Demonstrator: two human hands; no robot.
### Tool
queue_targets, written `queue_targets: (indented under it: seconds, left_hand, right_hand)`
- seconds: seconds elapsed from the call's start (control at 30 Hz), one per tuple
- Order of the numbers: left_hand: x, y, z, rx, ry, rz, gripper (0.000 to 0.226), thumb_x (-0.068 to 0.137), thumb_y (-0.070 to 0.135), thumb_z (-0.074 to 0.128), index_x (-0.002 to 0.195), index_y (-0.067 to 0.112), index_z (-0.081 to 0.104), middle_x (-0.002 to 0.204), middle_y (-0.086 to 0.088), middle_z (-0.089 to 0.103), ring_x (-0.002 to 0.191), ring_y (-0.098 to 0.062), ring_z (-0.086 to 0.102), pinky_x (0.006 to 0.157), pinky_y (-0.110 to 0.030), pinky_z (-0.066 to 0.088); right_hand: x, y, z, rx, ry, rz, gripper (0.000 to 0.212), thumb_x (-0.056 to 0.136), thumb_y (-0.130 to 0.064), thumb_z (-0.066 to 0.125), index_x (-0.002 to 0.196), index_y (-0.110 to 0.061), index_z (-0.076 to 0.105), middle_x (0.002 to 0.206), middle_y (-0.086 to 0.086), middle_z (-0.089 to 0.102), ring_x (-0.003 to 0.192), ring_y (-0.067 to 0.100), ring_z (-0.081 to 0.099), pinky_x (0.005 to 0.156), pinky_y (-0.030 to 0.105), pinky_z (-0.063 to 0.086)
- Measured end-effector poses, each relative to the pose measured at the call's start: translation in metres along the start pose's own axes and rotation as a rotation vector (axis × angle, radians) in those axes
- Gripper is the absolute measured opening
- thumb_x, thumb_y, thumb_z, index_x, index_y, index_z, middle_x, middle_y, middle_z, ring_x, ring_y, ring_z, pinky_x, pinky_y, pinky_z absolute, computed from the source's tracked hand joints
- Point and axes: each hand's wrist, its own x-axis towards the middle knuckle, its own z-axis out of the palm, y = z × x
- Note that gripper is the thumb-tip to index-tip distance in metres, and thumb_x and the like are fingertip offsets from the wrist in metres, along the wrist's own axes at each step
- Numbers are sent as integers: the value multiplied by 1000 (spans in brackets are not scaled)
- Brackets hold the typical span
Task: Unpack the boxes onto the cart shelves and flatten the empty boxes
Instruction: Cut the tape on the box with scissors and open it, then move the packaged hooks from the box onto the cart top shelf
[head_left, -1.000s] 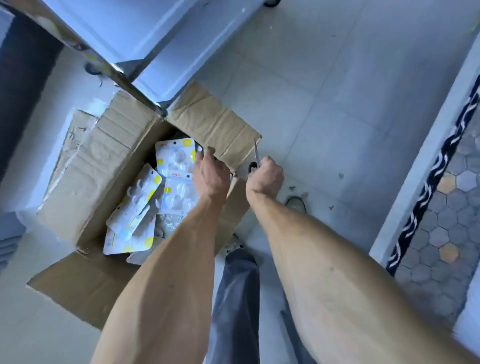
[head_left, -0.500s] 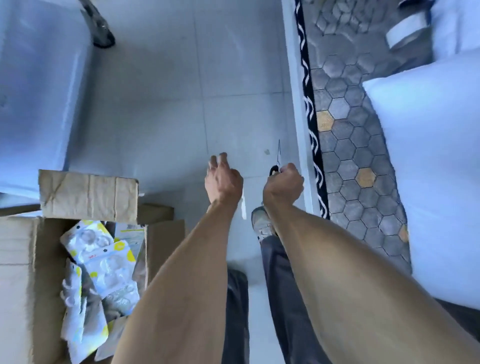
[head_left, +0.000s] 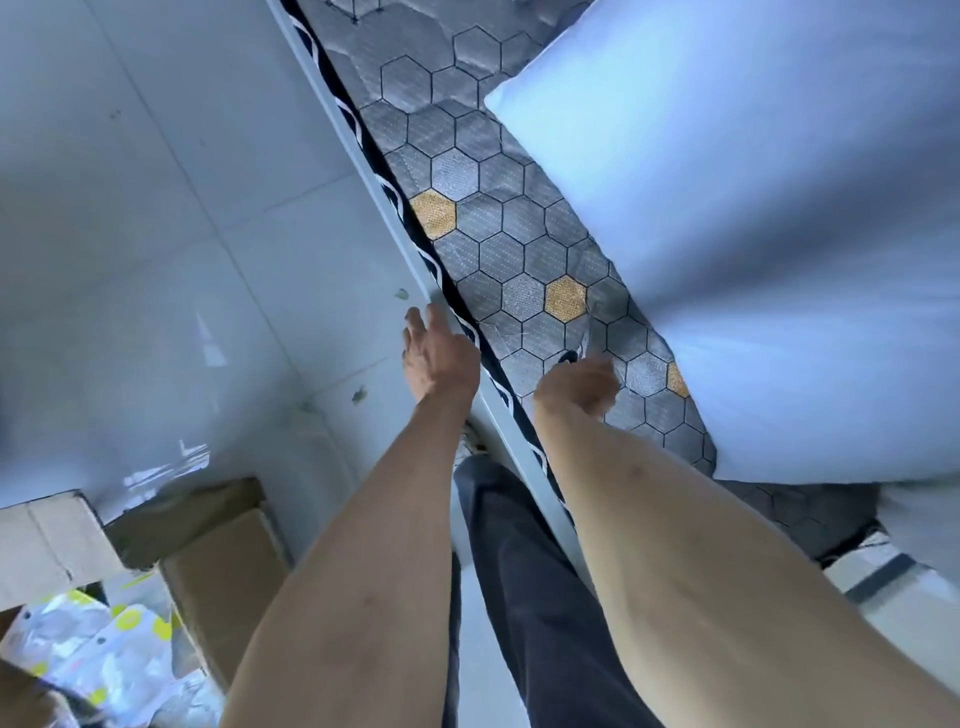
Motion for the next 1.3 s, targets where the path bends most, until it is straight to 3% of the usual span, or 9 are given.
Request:
queue_targets:
  seconds: [0.07, 0.17, 0.3, 0.4, 0.53, 0.77, 0.97, 1.13, 1.3]
  left_hand:
    - [-4, 3, 12, 9, -27, -1, 59, 86, 3, 46, 143, 18, 37, 142, -7, 37, 119, -30, 46, 90, -47, 49]
    - [-1, -5, 16, 11, -33, -32, 55, 87, 4, 46, 141, 16, 40, 147, -7, 34, 124, -30, 44, 95, -46, 46]
    - [4, -27, 1, -22, 14, -111, 51, 88, 6, 48, 138, 15, 42, 144, -6, 37, 120, -30, 47, 81, -41, 45]
    - [8, -53, -24, -79, 99, -179, 52, 89, 6, 46, 139, 15, 38, 140, -6, 42, 116, -30, 50, 71, -37, 36]
    - [3, -112, -64, -159, 259, -286, 50, 90, 9, 45, 139, 15, 38, 136, -9, 48, 116, -33, 53, 78, -39, 40]
    - [-50, -241, -123, -229, 524, -507, 35, 87, 10, 48, 122, 13, 52, 119, -11, 54, 105, -34, 56, 74, -39, 41]
    - [-132, -355, -141, -423, 517, -827, 33, 85, 25, 55, 115, 11, 54, 116, -12, 54, 108, -35, 55, 84, -42, 41]
    - [-182, -450, -153, -520, 529, -987, 31, 90, 13, 49, 120, 9, 53, 119, -14, 52, 105, -35, 55, 78, -38, 36]
    - [-227, -528, -149, -654, 536, -1193, 37, 90, 13, 47, 126, 10, 56, 125, -14, 57, 113, -35, 55, 92, -41, 42]
  right_hand:
    - [9, 8, 1, -71, -83, 23, 31, 101, -5, 43, 131, 5, 47, 128, 25, 57, 118, 34, 60, 94, 39, 51]
    - [6, 12, 11, -99, -246, -37, 44, 105, -7, 22, 147, 6, 23, 152, 31, 21, 141, 39, 25, 119, 42, 24]
    - [-20, -1, 21, -217, 18, -167, 42, 93, -13, 51, 133, -7, 45, 136, 20, 39, 118, 31, 43, 94, 39, 47]
    - [-50, -7, 42, -258, -64, -477, 40, 90, -4, 48, 129, -9, 48, 136, 15, 44, 119, 28, 44, 95, 37, 45]
    - [-103, -15, 76, -329, -137, -870, 35, 87, -3, 44, 120, -7, 56, 132, 10, 49, 120, 28, 43, 99, 33, 34]
    - [-236, 15, 140, -431, -359, -1350, 32, 85, -3, 53, 116, -4, 58, 121, 15, 53, 113, 33, 47, 90, 42, 44]
    - [-356, 69, 183, -490, -481, -1503, 25, 87, -5, 51, 111, -8, 59, 111, 11, 59, 109, 29, 51, 86, 38, 43]
    - [-432, 102, 221, -713, -589, -1487, 23, 88, -9, 50, 107, -11, 63, 110, 11, 65, 104, 33, 61, 83, 34, 50]
    - [-484, 145, 261, -974, -575, -1533, 28, 86, -15, 50, 110, -20, 65, 112, 4, 66, 108, 28, 62, 80, 27, 45]
